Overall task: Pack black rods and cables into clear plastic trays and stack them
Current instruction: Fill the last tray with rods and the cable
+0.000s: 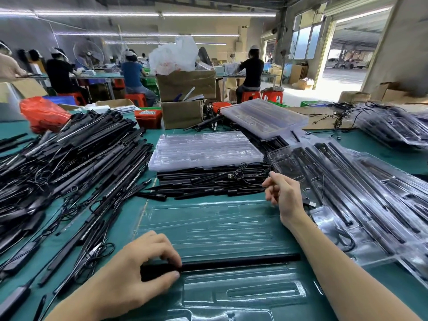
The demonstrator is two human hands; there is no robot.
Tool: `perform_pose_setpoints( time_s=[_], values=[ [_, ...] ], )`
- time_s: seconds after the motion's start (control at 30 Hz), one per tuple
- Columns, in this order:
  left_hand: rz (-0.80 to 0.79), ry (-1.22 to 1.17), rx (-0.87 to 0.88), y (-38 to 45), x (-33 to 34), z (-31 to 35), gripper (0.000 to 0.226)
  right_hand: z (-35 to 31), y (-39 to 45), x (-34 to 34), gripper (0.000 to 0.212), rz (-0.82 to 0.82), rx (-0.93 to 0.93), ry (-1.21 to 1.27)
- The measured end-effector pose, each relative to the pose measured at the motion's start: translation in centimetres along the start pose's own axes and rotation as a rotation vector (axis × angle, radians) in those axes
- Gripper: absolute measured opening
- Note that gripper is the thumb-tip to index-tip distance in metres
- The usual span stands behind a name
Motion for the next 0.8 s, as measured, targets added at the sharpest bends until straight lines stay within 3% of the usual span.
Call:
perform_pose_setpoints(
  time_s=[0.13, 0.3, 0.43, 0.5, 0.6, 0.67, 0.8],
  values=[
    [0.111, 0.118, -0.077, 1.2, -0.5, -0.3, 0.029, 0.0, -0.1, 0.1, 0.039, -0.007, -0.01, -0.021],
    [-0.084, 0.515, -0.4, 1.7, 1.2, -2.2, 0.08, 0.1, 0.1, -0.1, 0.039, -0.001, 0.009, -0.017],
    [-0.036, 0.568, -0.407, 1.6, 1.7, -2.4, 0.077, 0.1, 0.4, 0.2, 0.036, -0.021, 0.021, -0.083],
    [-0.026, 0.581, -0.402, 1.7, 1.5, -2.5, 0.069, -0.1, 0.4, 0.9, 0.03, -0.072, -0.022, -0.255],
    [-0.03, 0.607, -0.397, 1.9, 1.5, -3.0, 0.07, -0.5, 0.1, 2.7, 0.012, -0.258, -0.205, -0.807],
    [-0.024, 0.623, -0.397, 2.0, 1.5, -3.3, 0.074, -0.3, -0.1, 3.7, 0.022, -0.364, -0.268, -1.111],
    [-0.014, 0.627, -0.383, 2.7, 1.2, -4.0, 0.075, -0.8, -0.1, 4.8, 0.026, -0.37, -0.234, -1.276]
  ],
)
Point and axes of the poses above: each hand's wrist, its own y-axis towards the middle knuckle, its own x-axis out of the palm, z = x × y, the point moved 3 cm from there along y, towards the middle knuckle, and after that the axes turned 8 degrees about -y, right-handed, at the moved point
